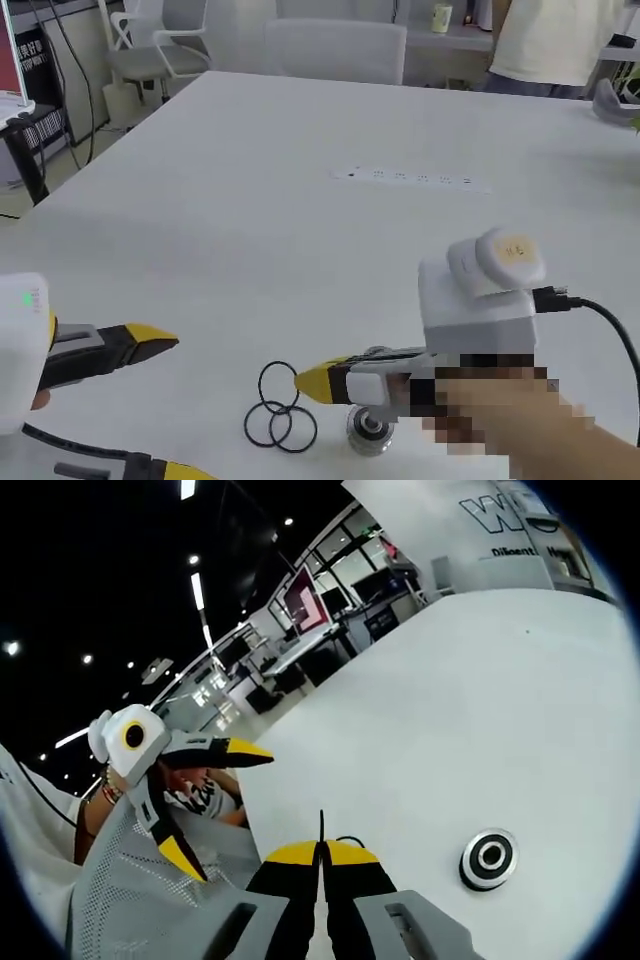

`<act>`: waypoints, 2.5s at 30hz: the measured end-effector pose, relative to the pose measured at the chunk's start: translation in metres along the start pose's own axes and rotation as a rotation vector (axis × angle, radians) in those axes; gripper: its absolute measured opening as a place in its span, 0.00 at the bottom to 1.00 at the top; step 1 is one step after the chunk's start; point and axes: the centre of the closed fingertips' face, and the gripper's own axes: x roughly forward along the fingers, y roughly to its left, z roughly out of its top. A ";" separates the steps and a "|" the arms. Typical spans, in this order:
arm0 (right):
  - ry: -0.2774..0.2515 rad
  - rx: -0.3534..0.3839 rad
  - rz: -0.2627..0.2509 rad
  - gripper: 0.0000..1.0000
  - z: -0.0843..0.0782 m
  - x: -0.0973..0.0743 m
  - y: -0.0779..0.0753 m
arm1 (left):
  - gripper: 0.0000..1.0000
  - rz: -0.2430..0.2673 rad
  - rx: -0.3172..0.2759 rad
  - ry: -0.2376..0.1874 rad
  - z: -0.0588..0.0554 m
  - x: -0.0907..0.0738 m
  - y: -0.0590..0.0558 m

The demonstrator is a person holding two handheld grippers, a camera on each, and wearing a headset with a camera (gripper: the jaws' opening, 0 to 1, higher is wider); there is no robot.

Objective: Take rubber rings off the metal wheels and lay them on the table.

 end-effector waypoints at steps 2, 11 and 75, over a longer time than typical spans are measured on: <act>0.005 0.002 -0.003 0.00 -0.002 0.001 -0.002 | 0.79 -0.006 0.001 0.009 -0.002 0.001 -0.001; 0.050 0.014 -0.023 0.00 -0.018 0.008 -0.012 | 0.79 -0.012 -0.004 0.019 -0.004 0.002 -0.002; 0.046 -0.114 -0.094 0.16 -0.012 0.010 -0.022 | 0.77 -0.015 -0.016 0.050 -0.010 0.002 -0.002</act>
